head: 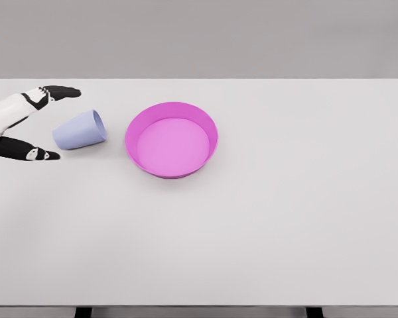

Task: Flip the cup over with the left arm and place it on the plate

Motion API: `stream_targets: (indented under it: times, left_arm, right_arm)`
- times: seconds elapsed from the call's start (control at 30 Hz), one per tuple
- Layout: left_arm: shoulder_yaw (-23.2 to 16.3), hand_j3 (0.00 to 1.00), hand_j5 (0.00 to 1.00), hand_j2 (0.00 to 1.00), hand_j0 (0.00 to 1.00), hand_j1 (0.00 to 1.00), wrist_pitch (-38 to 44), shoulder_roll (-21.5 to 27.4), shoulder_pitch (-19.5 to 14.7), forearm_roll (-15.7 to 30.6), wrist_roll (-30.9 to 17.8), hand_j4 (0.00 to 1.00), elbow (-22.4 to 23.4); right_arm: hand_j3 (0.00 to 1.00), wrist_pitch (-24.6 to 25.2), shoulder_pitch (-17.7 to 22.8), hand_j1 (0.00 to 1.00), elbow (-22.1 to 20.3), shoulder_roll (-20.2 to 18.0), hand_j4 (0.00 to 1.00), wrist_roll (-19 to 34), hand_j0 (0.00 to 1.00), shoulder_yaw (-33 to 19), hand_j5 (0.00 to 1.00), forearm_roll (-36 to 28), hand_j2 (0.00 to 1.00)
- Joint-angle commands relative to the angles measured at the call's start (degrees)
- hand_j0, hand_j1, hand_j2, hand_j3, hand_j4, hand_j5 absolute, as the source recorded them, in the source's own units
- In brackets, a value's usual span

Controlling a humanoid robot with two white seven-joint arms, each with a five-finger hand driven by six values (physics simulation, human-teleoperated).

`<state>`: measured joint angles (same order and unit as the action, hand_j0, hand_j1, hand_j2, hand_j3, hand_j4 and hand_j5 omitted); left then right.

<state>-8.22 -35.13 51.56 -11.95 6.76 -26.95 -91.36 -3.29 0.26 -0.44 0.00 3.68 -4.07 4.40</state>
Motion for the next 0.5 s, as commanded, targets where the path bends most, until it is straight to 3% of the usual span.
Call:
stream_targets:
  times: [0.0,0.2,0.47]
  left_arm:
    - [0.0,1.00,1.00,1.00,1.00,1.00,0.1,0.1,0.0,0.4,0.0,1.00,0.4]
    - [0.0,1.00,1.00,1.00,1.00,1.00,0.1,-0.1,2.7,-0.9,-0.1,1.00,0.5]
    - [1.3,1.00,1.00,1.00,1.00,1.00,0.1,-0.3,2.5,-2.0,-0.1,1.00,3.7]
  right_arm:
    - [1.00,-0.1,0.0,1.00,-0.1,0.0,1.00,-0.2,1.00,-0.2,1.00,0.0,1.00]
    - [1.00,-0.1,0.0,1.00,0.1,0.0,1.00,-0.2,1.00,0.0,1.00,0.0,1.00]
    - [1.00,-0.1,0.0,1.00,0.0,0.0,1.00,-0.2,1.00,0.0,1.00,0.0,1.00]
